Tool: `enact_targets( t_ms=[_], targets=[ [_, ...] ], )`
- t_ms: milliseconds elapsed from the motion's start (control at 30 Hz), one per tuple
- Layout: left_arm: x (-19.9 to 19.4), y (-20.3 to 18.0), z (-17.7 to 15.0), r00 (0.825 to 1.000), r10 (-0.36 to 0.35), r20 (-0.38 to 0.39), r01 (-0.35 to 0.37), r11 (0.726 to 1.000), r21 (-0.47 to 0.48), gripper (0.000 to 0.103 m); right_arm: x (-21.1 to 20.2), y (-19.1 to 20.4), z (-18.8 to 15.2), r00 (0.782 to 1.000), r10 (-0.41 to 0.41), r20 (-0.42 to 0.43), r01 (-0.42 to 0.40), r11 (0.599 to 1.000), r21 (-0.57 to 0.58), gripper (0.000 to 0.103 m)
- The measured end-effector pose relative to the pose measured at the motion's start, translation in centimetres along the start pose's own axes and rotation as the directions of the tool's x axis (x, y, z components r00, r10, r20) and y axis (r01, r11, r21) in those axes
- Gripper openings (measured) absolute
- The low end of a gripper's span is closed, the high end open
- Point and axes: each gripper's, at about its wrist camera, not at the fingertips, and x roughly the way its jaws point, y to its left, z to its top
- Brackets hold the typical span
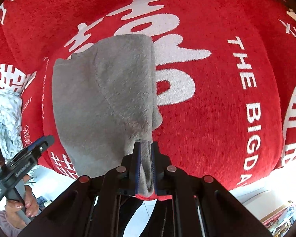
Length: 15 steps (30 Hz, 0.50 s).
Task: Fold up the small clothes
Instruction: 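Open both grippers and lift them away from the folded sweater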
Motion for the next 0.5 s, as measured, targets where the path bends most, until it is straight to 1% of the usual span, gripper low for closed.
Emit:
enact_targets(
  t_ms=[67,200,267,367,400,433,467,500],
  targets=[
    [-0.6,-0.4,-0.3,1.000,0.000,0.000,0.000,1.000,0.024,0.075,-0.3,0.3,-0.2,1.000,-0.003,-0.001,0.003,1.000,0.000,0.011],
    [-1.1,-0.6,-0.4,1.000,-0.006,-0.029,0.007,1.000,0.023,0.075,-0.9,1.0,-0.4,1.000,-0.020,-0.004,0.020,1.000,-0.009,0.011],
    [-1.4,-0.9,-0.6,0.999,0.002,-0.038,-0.001,1.000,0.027,0.077,-1.3,1.5,-0.4,1.000,-0.026,-0.001,0.026,1.000,-0.012,0.011],
    [-2.3,-1.0,-0.7,1.000,0.018,-0.022,-0.017,0.999,0.032,0.077,-1.9,2.5,-0.4,0.999,-0.052,0.005,0.052,0.998,-0.036,0.012],
    [-2.7,-1.1,-0.7,1.000,0.028,-0.013,-0.027,0.999,0.033,0.078,-2.1,2.9,-0.4,0.998,-0.061,0.004,0.061,0.997,-0.046,0.018],
    [-3.1,-1.1,-0.6,0.999,0.040,-0.007,-0.040,0.999,0.031,0.088,-2.1,3.3,-0.2,0.998,-0.070,0.003,0.070,0.996,-0.054,0.039],
    [-3.5,-1.0,-0.6,0.999,0.049,-0.002,-0.049,0.999,0.025,0.096,-2.4,3.6,-0.3,0.997,-0.078,0.007,0.078,0.995,-0.059,0.053],
    [-3.8,-0.9,-0.5,0.998,0.058,0.006,-0.058,0.998,0.019,0.102,-2.7,4.0,-0.3,0.996,-0.085,0.018,0.086,0.994,-0.064,0.077]
  ],
)
